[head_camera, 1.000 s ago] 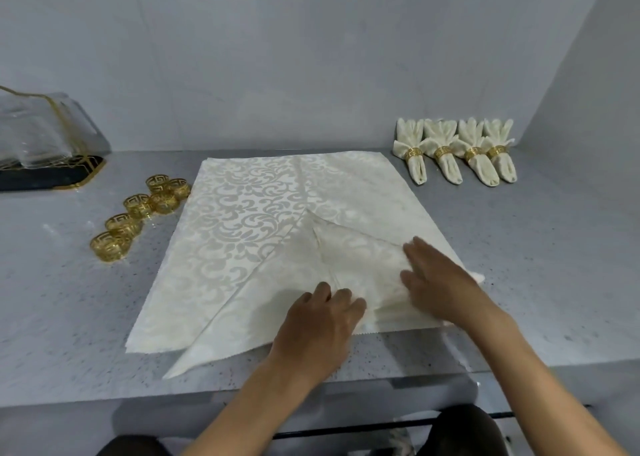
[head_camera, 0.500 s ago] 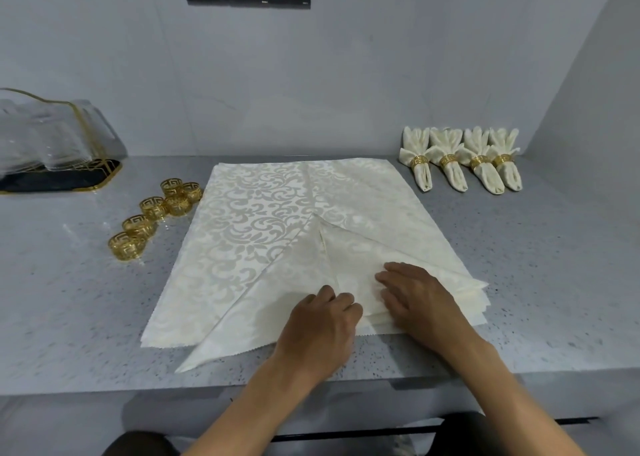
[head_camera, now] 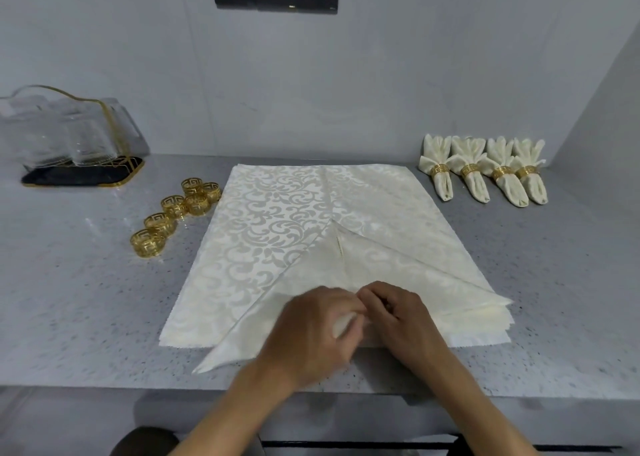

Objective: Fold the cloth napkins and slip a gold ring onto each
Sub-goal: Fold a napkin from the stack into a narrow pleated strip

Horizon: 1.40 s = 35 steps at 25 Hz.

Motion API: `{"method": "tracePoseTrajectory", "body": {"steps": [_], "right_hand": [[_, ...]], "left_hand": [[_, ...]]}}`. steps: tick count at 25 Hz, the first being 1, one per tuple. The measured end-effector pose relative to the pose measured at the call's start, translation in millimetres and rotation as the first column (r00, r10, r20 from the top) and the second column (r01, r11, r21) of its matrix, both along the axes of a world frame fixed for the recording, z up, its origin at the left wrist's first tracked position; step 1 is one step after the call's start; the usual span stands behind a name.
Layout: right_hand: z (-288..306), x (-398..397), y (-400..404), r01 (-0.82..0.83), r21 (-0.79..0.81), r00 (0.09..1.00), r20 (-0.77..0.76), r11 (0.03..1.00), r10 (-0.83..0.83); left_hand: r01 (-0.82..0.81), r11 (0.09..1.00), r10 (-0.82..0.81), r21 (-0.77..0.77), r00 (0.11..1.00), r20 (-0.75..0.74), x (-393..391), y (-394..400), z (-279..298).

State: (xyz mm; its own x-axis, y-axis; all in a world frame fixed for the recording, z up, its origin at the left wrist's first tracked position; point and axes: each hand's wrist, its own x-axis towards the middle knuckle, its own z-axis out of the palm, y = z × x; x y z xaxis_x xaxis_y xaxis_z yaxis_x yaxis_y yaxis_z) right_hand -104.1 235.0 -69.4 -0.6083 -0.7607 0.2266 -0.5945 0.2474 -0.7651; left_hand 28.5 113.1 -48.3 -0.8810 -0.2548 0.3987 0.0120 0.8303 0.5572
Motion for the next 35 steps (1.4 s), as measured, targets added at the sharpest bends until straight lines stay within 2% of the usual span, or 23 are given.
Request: {"method": "tracePoseTrajectory", "body": {"steps": [1, 3, 4, 7, 9, 12, 14, 17, 20, 23, 25, 27, 30, 35], "right_hand": [[-3.5, 2.7, -3.2, 0.020, 0.030, 0.994, -0.103, 0.999, -0.017], [-12.3, 6.7, -9.1, 0.068, 0.077, 0.950, -0.309, 0.995, -0.041], [-16.7, 6.8, -10.3, 0.081, 0.086, 0.933, -0.356, 0.993, -0.046], [-20.8, 5.3, -10.6, 0.089, 0.061, 0.932, -0.357, 0.994, -0.062], [-20.2, 9.2, -9.0, 0.084, 0.061, 0.892, -0.448, 0.995, -0.048], [-19.4, 18.9, -8.2, 0.113, 0.116, 0.763, -0.646, 0.987, -0.012], [-17.0, 24.0, -8.5, 0.142, 0.134, 0.725, -0.689, 0.981, -0.011], [-11.9, 29.1, -6.9, 0.140, 0.171, 0.796, -0.606, 0.975, -0.008], [-5.6, 31.3, -4.1, 0.132, 0.244, 0.892, -0.452, 0.961, -0.008], [6.1, 27.8, -3.5, 0.120, 0.289, 0.970, -0.237, 0.950, -0.050], [12.8, 25.7, -5.2, 0.132, 0.281, 0.989, -0.103, 0.951, -0.107], [13.9, 24.4, -8.4, 0.191, 0.243, 0.981, -0.005, 0.951, -0.196], [11.2, 25.9, -12.0, 0.288, 0.249, 0.956, -0.026, 0.925, -0.291], [8.1, 28.3, -14.2, 0.325, 0.240, 0.946, -0.086, 0.915, -0.314]], "left_hand": [[-0.061, 0.997, 0.062, 0.038, 0.998, -0.023, 5.8, -16.4, 4.8], [-0.176, 0.984, 0.176, -0.033, 0.984, -0.018, 13.2, -59.8, 6.1], [-0.178, 0.981, 0.180, -0.078, 0.983, 0.025, 16.0, -80.9, 5.3], [0.006, 0.994, 0.020, -0.109, 0.973, 0.230, 18.3, -120.9, -2.1], [0.107, 0.989, -0.071, -0.101, 0.949, 0.308, 17.7, -130.8, -5.8], [0.118, 0.992, -0.098, -0.042, 0.941, 0.323, 13.7, -144.0, -8.6], [0.109, 0.991, -0.132, 0.082, 0.913, 0.385, 14.2, -150.2, -2.5], [0.101, 0.949, -0.249, 0.297, 0.819, 0.517, 17.3, -154.5, 10.0], [0.065, 0.929, -0.255, 0.364, 0.825, 0.504, 6.5, -154.9, 13.3], [-0.136, 0.928, -0.055, 0.347, 0.871, 0.488, -15.8, -145.4, 12.0], [-0.281, 0.881, 0.075, 0.380, 0.877, 0.475, -26.8, -134.3, 9.7], [-0.352, 0.852, 0.157, 0.389, 0.879, 0.451, -33.4, -125.5, 5.5], [-0.438, 0.819, 0.275, 0.371, 0.866, 0.417, -33.2, -116.8, 2.2], [-0.495, 0.794, 0.355, 0.351, 0.848, 0.394, -29.5, -111.9, 0.9]]}}
